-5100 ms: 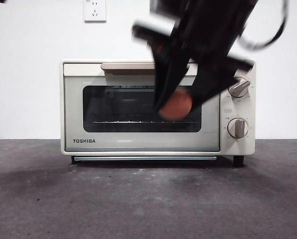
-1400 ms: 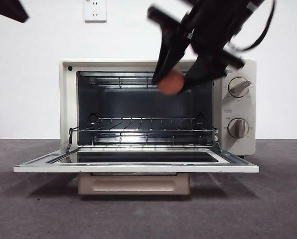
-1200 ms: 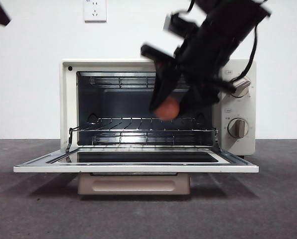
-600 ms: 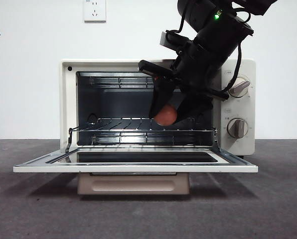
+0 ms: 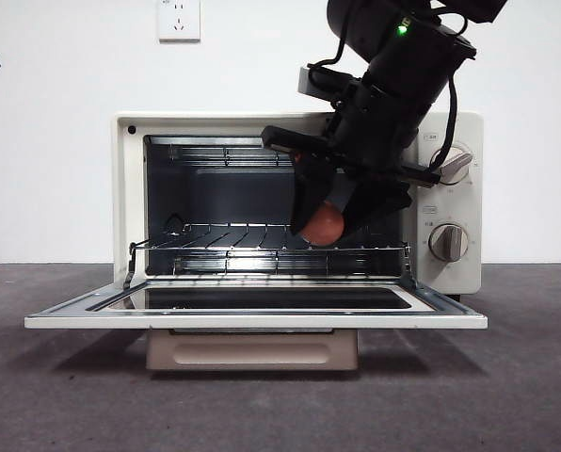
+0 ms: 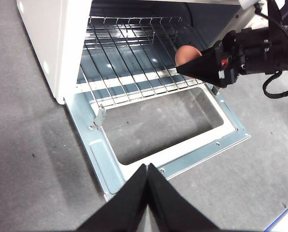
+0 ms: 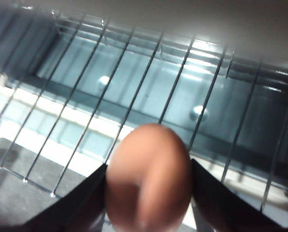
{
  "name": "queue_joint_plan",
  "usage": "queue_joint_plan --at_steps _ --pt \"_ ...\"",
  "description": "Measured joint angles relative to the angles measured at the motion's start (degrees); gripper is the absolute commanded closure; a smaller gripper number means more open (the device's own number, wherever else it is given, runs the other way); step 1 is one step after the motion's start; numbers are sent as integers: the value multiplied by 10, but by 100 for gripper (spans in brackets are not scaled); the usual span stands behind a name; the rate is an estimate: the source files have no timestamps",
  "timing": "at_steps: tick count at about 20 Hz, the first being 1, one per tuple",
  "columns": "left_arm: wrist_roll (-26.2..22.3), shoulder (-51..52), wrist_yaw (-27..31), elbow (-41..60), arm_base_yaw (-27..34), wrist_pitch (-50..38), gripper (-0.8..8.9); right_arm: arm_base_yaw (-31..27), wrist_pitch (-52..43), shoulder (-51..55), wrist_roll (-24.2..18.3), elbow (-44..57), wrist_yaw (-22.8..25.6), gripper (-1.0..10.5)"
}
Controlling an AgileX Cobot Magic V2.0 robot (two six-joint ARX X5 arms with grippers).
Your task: Eggoven
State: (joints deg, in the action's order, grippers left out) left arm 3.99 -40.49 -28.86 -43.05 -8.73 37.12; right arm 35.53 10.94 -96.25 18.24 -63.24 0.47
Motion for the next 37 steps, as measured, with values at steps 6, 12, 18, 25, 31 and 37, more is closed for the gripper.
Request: queue_joint_plan --at_steps 6,12,18,25,31,37 --pt "0 0 0 0 0 0 807 2 1 0 0 0 2 696" --pt "0 0 0 0 0 0 807 5 3 -1 0 0 14 642" --pt "0 0 0 0 0 0 807 5 3 -1 0 0 15 630" --pt "0 0 0 0 0 0 807 7 21 14 0 0 28 615" --pt "0 0 0 0 0 -1 807 8 35 66 1 0 28 608" --pt "0 -5 0 0 0 -7 807 33 57 148 2 1 26 608"
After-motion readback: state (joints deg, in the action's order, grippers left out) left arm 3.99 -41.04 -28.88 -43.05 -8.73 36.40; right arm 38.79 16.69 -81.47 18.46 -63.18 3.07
